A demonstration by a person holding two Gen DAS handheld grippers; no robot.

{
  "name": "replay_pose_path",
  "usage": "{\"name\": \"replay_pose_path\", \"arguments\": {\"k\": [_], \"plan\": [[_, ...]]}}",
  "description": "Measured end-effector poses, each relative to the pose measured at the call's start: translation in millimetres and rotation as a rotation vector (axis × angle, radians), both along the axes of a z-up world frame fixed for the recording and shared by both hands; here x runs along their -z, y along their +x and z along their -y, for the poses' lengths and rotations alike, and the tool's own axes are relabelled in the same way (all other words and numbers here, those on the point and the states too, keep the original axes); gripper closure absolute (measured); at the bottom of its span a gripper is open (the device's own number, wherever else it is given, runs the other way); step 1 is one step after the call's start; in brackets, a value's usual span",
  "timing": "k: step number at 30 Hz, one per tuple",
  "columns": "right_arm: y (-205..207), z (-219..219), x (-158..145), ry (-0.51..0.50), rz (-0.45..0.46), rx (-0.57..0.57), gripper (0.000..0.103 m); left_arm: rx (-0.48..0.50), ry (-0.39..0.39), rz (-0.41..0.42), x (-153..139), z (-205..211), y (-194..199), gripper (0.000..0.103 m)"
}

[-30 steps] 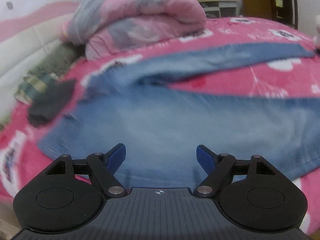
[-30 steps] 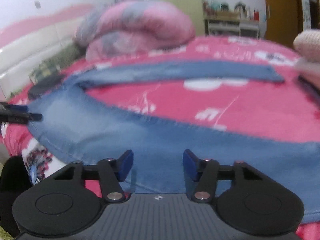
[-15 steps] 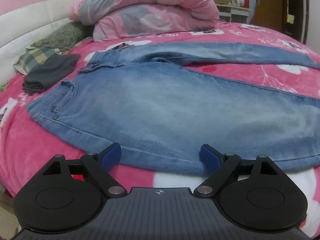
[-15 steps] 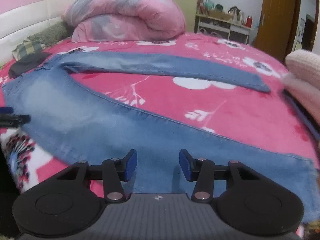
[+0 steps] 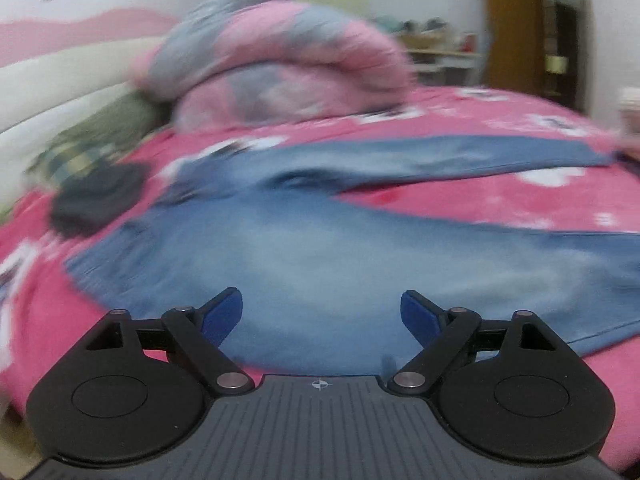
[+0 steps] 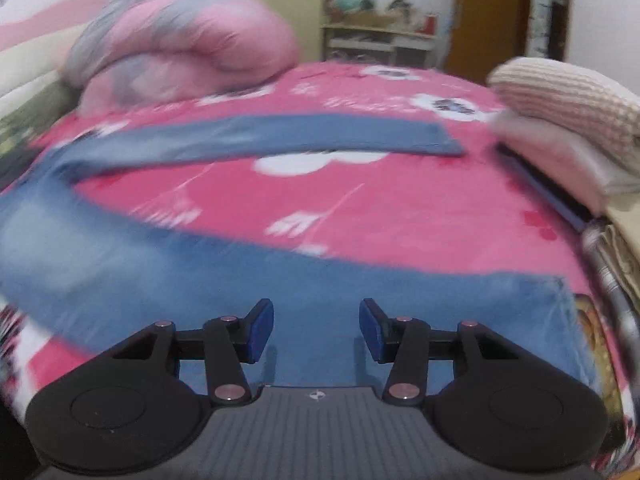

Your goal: Fold clothes

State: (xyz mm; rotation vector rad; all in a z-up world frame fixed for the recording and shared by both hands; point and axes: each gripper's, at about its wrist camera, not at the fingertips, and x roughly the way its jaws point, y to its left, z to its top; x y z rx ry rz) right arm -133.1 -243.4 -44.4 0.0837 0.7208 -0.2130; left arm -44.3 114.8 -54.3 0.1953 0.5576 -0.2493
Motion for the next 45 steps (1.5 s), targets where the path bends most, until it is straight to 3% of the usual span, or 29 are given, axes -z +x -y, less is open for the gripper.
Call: {"name": "replay_pose_path", "arguments": {"k": [3, 6, 9, 11, 14, 16, 20, 22, 23, 27, 32, 34, 36, 37, 38, 41, 43, 45], "plan": [[6.3, 22.8, 33.5, 0.011, -0.092, 0.057, 0.052, 0.116, 0.091, 0.007, 10.9, 40.0, -9.4, 0.015], [-31.8, 13.1, 35.1, -0.013, -0.076, 0.033, 0.050, 0.219, 0.189, 0.024, 22.7, 75.5, -19.9, 0.015], [-54.3, 15.1, 27.5, 0.026, -0.105, 0.032, 0.048, 0.247, 0.251, 0.042, 29.3, 88.0, -24.5, 0.015], [-54.2, 21.7, 15.8, 0.044, -0.094, 0.046, 0.048, 0.251, 0.232, 0.033, 26.7, 91.8, -21.6, 0.015], [-37.1, 18.4, 4.9, 0.039, -0.012, 0.027, 0.048, 0.259, 0.173, 0.002, 20.4, 98.4, -14.4, 0.015], [-22.9, 14.4, 0.3, 0.041, 0.043, 0.005, 0.046, 0.258, 0.176, -0.025, 24.6, 106.1, -11.6, 0.014], [-15.7, -5.3, 37.0, 0.057, -0.024, -0.044, 0.043, 0.233, 0.156, -0.090, 35.1, 104.4, -15.5, 0.014], [-36.7, -25.1, 37.6, -0.033, -0.015, -0.096, 0.043, 0.237, 0.106, -0.127, 36.0, 92.9, -17.7, 0.014], [-44.2, -27.4, 33.8, -0.026, -0.026, -0.108, 0.042, 0.237, 0.075, -0.150, 37.6, 85.9, -17.3, 0.013], [-43.4, -15.6, 7.7, 0.179, -0.007, -0.140, 0.042, 0.242, 0.006, -0.176, 40.5, 72.3, -15.2, 0.010], [-1.9, -56.0, -3.0, 0.075, 0.129, -0.262, 0.042, 0.228, 0.011, -0.181, 38.7, 74.2, -17.1, 0.010], [15.5, -75.0, 13.0, 0.052, 0.113, -0.325, 0.042, 0.224, 0.009, -0.180, 38.3, 69.0, -18.5, 0.010], [26.1, -94.5, 42.5, 0.009, -0.002, -0.351, 0.042, 0.219, 0.004, -0.180, 38.3, 62.6, -19.8, 0.009], [15.8, -100.1, 47.5, -0.011, 0.029, -0.342, 0.042, 0.218, 0.002, -0.182, 38.7, 58.9, -20.4, 0.008], [5.3, -104.9, 46.6, -0.020, 0.025, -0.367, 0.042, 0.217, 0.000, -0.183, 39.2, 55.3, -21.0, 0.008], [-7.5, -99.7, 31.5, 0.095, -0.038, -0.426, 0.042, 0.219, -0.010, -0.185, 39.7, 46.2, -20.8, 0.007], [-5.1, -100.3, 19.8, 0.087, -0.029, -0.430, 0.043, 0.211, -0.021, -0.191, 38.0, 41.8, -20.1, 0.007], [7.1, -104.3, 7.1, 0.041, 0.038, -0.430, 0.043, 0.187, -0.033, -0.198, 35.2, 37.4, -20.4, 0.007]]}}
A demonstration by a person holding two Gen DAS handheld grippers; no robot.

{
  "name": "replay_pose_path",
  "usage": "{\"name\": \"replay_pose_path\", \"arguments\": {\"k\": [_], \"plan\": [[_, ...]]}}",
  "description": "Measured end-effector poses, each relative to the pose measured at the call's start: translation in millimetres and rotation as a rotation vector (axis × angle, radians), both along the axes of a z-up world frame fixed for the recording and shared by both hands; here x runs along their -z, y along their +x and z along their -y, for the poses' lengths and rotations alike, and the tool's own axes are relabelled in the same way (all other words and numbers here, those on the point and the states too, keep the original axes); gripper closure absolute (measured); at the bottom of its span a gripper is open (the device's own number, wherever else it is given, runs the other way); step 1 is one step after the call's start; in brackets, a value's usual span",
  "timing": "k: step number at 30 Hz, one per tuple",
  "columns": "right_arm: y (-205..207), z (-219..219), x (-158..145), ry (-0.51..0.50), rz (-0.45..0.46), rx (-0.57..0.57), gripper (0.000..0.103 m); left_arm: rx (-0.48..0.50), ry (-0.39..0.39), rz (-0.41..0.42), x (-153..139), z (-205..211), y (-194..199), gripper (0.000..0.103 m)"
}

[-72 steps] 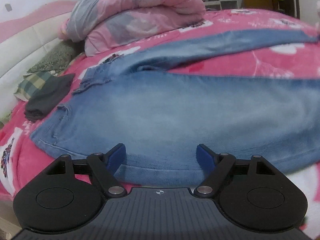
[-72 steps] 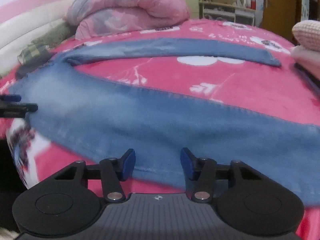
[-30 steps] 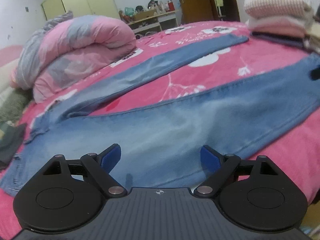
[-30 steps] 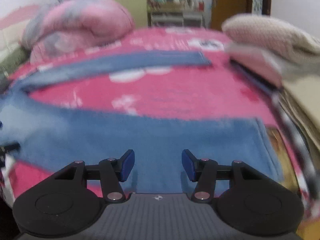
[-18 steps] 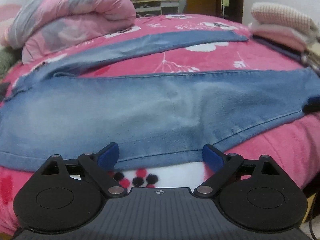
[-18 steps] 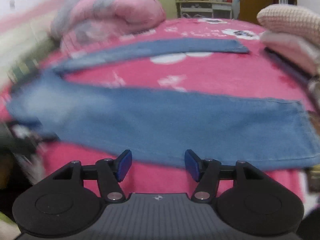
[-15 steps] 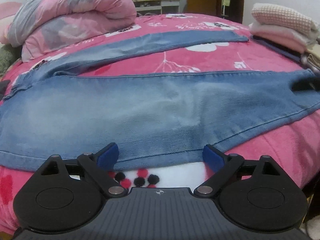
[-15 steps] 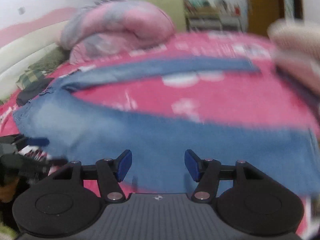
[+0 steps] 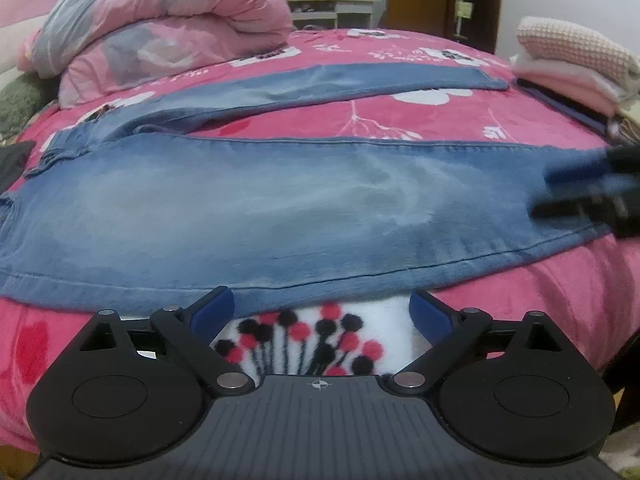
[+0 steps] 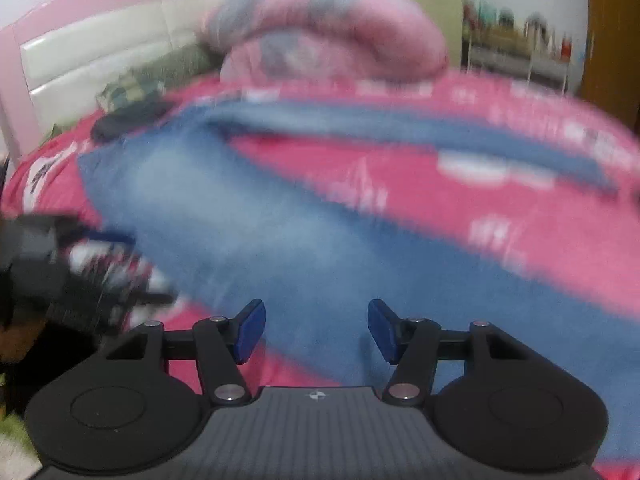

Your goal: Fold clothes

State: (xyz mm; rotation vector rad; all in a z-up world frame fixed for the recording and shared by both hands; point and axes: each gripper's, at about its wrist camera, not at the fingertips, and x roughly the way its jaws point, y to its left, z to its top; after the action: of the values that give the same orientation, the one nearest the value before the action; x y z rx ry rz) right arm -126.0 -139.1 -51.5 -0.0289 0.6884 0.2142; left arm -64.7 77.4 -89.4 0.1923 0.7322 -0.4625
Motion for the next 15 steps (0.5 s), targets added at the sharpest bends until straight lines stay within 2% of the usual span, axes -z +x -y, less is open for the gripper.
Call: {"name": "replay_pose_path", "arguments": {"k": [2, 4, 7, 11, 13, 15], "plan": [[19.1, -4.7, -5.9, 0.006, 0.061, -0.004, 0.043, -0.027, -0.010, 0.000, -3.6, -6.6, -1.4, 0.007], [40.9, -13.6, 2.8, 0.014, 0.080, -0.019, 0.043, -0.057, -0.022, 0.002, -7.4, -15.0, -2.6, 0.007], [48.6, -32.6, 34.2, -0.020, -0.029, -0.065, 0.045, -0.104, -0.036, 0.018, -12.8, -31.8, -1.4, 0.007], [2.5, -52.8, 35.9, -0.086, 0.005, -0.159, 0.044, -0.164, -0.050, 0.033, -16.3, -51.6, 7.8, 0.007], [-2.2, -53.5, 27.6, -0.081, -0.010, -0.179, 0.045, -0.194, -0.063, 0.031, -17.0, -56.5, 15.6, 0.007], [6.7, -54.0, 16.0, -0.084, 0.034, -0.169, 0.045, -0.228, -0.083, 0.031, -18.6, -59.0, 23.9, 0.007]]}}
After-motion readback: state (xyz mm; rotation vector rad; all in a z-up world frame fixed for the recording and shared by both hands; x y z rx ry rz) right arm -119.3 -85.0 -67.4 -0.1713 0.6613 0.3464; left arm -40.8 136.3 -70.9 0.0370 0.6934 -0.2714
